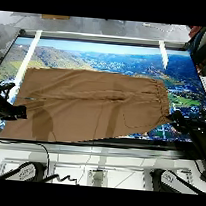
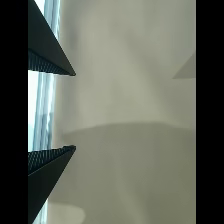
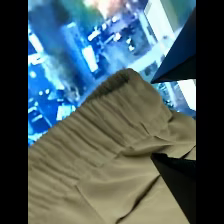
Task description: Fold the clothes and pants, and hang the long-sleeved shirts on hangers.
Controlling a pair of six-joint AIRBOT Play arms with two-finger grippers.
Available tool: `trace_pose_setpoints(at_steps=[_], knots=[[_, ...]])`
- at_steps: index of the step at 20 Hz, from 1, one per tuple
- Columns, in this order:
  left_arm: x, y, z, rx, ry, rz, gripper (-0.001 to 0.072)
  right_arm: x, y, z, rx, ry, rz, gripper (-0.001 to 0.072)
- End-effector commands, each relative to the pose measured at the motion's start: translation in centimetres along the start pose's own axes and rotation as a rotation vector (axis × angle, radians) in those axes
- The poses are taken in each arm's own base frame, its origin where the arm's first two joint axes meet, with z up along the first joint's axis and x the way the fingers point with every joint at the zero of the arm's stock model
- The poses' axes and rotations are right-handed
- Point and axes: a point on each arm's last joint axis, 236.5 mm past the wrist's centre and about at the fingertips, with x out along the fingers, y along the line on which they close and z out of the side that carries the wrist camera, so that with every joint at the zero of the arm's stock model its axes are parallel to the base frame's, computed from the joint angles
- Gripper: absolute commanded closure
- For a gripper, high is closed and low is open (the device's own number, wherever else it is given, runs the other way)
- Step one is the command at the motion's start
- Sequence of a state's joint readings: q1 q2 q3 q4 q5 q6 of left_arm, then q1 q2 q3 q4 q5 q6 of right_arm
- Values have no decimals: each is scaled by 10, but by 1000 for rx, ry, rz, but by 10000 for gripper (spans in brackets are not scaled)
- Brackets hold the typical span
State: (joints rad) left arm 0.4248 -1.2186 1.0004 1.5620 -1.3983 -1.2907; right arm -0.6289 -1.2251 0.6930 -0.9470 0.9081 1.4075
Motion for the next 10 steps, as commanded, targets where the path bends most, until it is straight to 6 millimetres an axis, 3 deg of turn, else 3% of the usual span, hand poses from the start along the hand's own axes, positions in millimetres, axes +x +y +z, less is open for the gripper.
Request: trace_pose_setpoints(at_steps=[1, 7, 10], knots=[[1, 1, 0, 9, 0, 2, 199, 7, -4, -1, 54, 14, -6, 216], [1, 8, -2, 14, 12, 33, 199, 21, -13, -8, 99, 60, -22, 217], [1, 8, -2, 13, 14, 30, 199, 30, -6, -6, 37, 43, -28, 248]])
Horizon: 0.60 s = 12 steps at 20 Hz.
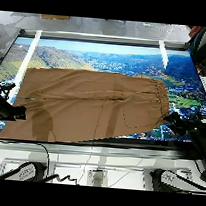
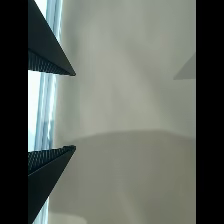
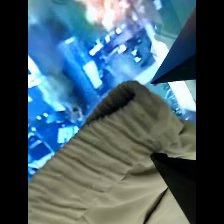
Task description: Fold the clothes and pants, and hang the long-sleeved shirts on hangers.
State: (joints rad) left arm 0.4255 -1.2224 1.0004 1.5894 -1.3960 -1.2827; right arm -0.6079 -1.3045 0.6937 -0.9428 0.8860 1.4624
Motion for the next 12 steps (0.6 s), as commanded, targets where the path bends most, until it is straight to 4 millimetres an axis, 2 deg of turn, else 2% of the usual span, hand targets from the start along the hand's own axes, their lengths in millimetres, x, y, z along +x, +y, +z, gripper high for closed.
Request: trace_pose_setpoints(at_steps=[1, 2, 4, 5, 6, 8, 12], knots=[[0, 1, -2, 1, 7, 4, 200, 11, 7, 2, -63, -22, -11, 326], [0, 1, -2, 1, 9, 3, 199, 12, 11, 3, -96, -28, -11, 365], [-1, -2, -2, 0, 5, -6, 200, 16, 17, 2, -168, -35, -12, 395], [-2, -2, -2, -1, 3, -6, 199, 17, 19, 1, -178, -36, -11, 460], [-3, -2, -2, 0, -1, -4, 200, 16, 20, 1, -181, -37, -11, 609], [-8, -1, -2, -2, -19, 1, 199, 10, 21, 4, -203, -57, -18, 679], [-31, 13, -7, -81, -105, -1, 207, -20, 31, 21, -287, -174, -37, 680]])
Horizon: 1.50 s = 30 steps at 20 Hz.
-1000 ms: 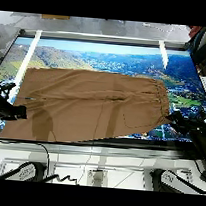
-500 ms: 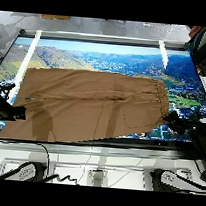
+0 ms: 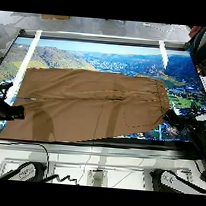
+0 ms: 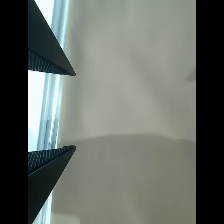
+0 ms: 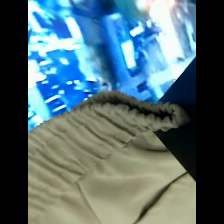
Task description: Fold the clothes and pants, and hang the long-sleeved shirts on hangers.
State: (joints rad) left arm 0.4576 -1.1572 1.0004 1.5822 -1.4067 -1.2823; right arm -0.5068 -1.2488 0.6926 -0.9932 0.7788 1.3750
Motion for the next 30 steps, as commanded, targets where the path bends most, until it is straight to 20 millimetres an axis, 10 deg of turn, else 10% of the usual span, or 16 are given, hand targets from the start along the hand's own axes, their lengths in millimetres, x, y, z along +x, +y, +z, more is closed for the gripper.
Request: trace_pose_setpoints(at_steps=[1, 12, 30], knots=[[-17, 8, -3, -99, -80, -45, 207, -22, 7, 18, -61, -99, -12, 680], [28, 52, -103, -635, -148, -140, 207, -27, 10, 22, -66, -121, -6, 680], [82, 71, -88, -823, -276, -143, 208, -27, 10, 22, -67, -121, -6, 680]])
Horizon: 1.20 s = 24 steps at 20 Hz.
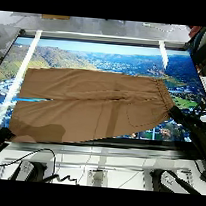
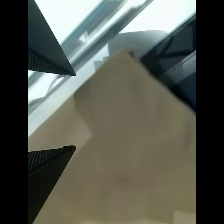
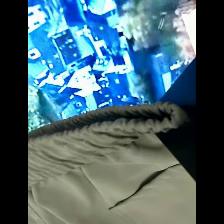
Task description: Fold the clothes and pants, and hang the long-sleeved shirts on hangers.
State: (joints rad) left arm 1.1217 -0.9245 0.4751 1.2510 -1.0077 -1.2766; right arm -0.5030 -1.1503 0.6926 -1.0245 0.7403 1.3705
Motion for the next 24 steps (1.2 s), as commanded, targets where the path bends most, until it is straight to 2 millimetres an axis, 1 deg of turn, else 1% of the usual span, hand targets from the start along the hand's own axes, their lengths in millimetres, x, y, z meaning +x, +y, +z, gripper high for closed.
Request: trace_pose_setpoints(at_steps=[1, 2, 3, 4, 5, 7, 9, 10, 12, 13, 15, 17, 18, 20, 24], knots=[[3, 4, 11, -15, -53, 12, 208, 0, 0, 0, 0, 0, 0, 679], [4, 1, 15, -30, -68, -2, 208, 0, 0, 0, 0, 0, 0, 680], [5, -2, 18, -46, -75, -18, 230, 0, 0, 0, -1, 0, 1, 680], [8, -3, 17, -56, -68, -26, 279, -1, 0, -1, -1, 4, 1, 680], [11, -3, 15, -61, -51, -30, 294, -1, 1, -1, -2, 7, 2, 680], [18, -2, 10, -70, -21, -33, 295, -1, 1, -5, -2, 23, 5, 680], [18, -4, 17, -81, -50, -45, 296, -1, 3, -10, -4, 45, 10, 680], [15, -8, 24, -80, -71, -61, 339, -4, 3, -10, -10, 43, 9, 680], [8, -20, 37, -68, -108, -109, 662, -12, 5, -6, -35, 17, 2, 680], [4, -27, 43, -65, -123, -138, 693, -19, 6, -3, -52, -2, -2, 680], [-6, -45, 55, -60, -154, -211, 693, -33, 7, 0, -96, -28, -17, 680], [-18, -63, 62, 1, -168, -280, 692, -48, 7, -6, -144, -19, -37, 680], [-22, -69, 64, 15, -170, -302, 693, -55, 6, -11, -158, -6, -51, 680], [-30, -75, 67, 30, -170, -318, 693, -66, -2, -23, -170, 28, -95, 680], [-53, -81, 76, 82, -245, -312, 693, -87, -19, -42, -188, 90, -183, 681]])
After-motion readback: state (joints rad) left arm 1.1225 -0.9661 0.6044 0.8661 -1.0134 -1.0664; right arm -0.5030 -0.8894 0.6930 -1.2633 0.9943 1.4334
